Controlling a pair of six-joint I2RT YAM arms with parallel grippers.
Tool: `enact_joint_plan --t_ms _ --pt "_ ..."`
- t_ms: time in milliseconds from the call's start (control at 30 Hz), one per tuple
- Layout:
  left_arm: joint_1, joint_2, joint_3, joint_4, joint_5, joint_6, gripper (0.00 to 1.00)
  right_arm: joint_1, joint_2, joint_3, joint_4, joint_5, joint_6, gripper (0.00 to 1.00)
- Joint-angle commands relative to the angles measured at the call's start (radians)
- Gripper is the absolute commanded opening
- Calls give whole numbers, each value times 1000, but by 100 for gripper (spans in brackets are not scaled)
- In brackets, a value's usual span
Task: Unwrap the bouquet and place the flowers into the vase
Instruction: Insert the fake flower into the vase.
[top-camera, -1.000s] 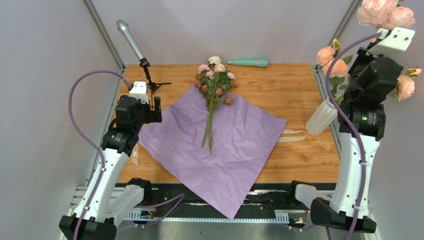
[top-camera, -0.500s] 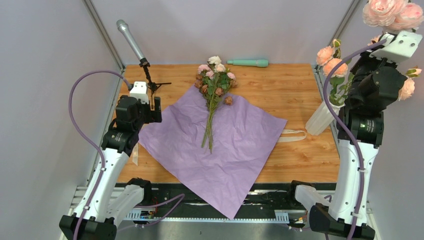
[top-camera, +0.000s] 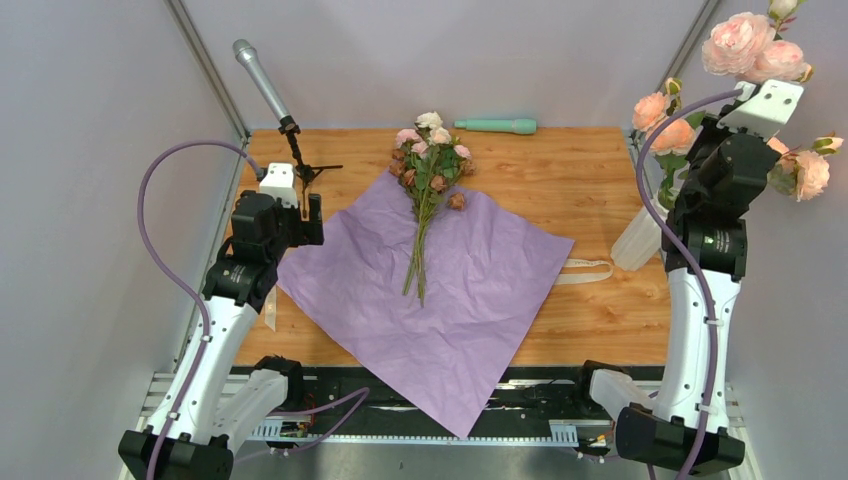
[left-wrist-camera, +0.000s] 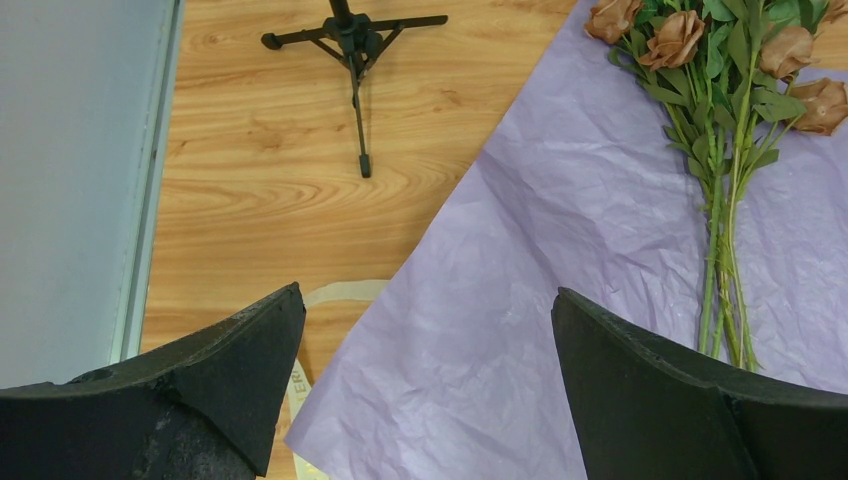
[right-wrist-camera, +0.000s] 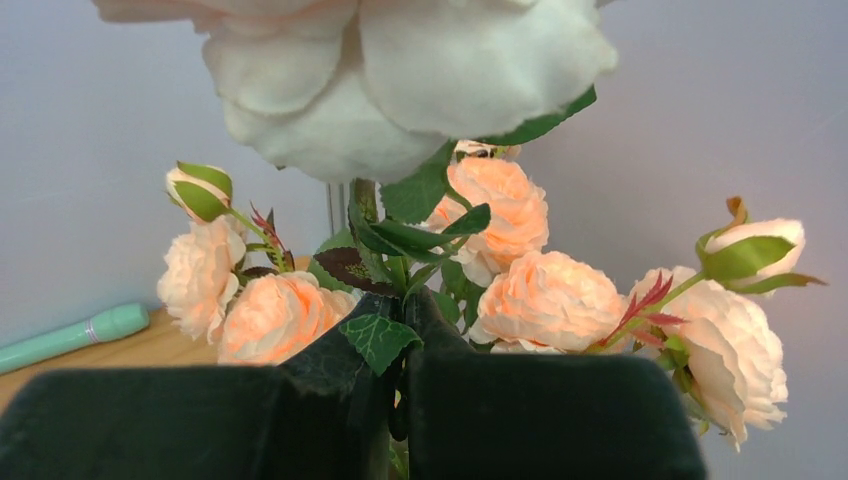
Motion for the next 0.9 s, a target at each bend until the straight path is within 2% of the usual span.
enact_joint_plan --t_ms 0,433,867 --pt "-4 -2 -2 10 -8 16 100 -19 -22 -56 63 28 37 0" --pt "-13 9 -6 16 3 14 100 -43 -68 -301 167 81 92 0" --pt "-13 13 -18 26 7 8 100 -63 -45 -437 202 107 115 0"
